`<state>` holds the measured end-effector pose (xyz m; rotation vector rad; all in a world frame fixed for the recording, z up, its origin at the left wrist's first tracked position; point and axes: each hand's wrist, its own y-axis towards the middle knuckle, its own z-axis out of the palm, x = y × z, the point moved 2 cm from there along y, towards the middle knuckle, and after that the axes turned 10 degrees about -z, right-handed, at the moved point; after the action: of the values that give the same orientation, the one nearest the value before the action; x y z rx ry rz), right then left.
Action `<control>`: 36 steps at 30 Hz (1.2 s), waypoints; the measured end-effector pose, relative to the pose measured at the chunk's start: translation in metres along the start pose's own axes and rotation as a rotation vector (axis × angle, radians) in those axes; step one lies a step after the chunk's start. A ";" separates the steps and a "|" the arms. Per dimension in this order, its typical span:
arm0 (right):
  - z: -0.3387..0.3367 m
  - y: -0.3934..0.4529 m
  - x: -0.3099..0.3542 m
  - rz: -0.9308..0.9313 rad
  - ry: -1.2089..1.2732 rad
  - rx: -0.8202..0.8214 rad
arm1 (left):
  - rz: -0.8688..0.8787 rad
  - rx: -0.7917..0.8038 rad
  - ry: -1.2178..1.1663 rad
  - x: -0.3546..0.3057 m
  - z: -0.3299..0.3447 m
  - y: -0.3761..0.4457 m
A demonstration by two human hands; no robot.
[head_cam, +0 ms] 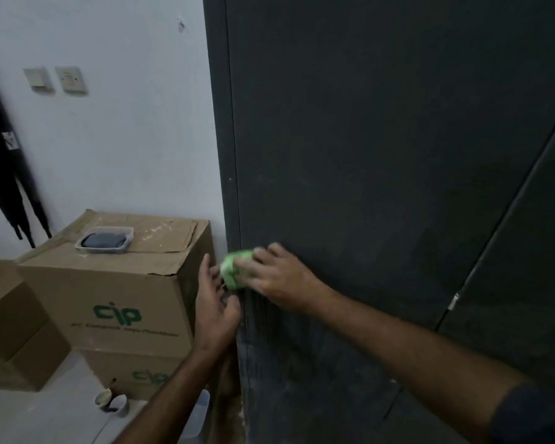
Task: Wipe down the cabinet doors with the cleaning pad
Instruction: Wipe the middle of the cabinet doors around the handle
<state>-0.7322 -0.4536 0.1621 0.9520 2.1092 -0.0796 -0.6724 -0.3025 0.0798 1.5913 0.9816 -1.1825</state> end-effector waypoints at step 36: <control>0.010 0.030 0.012 0.041 0.010 0.073 | 0.165 -0.331 -0.076 0.042 0.017 -0.016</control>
<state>-0.7108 -0.4282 0.1549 1.0409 2.1068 -0.1323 -0.6820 -0.3111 0.0339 1.3269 0.9238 -0.9077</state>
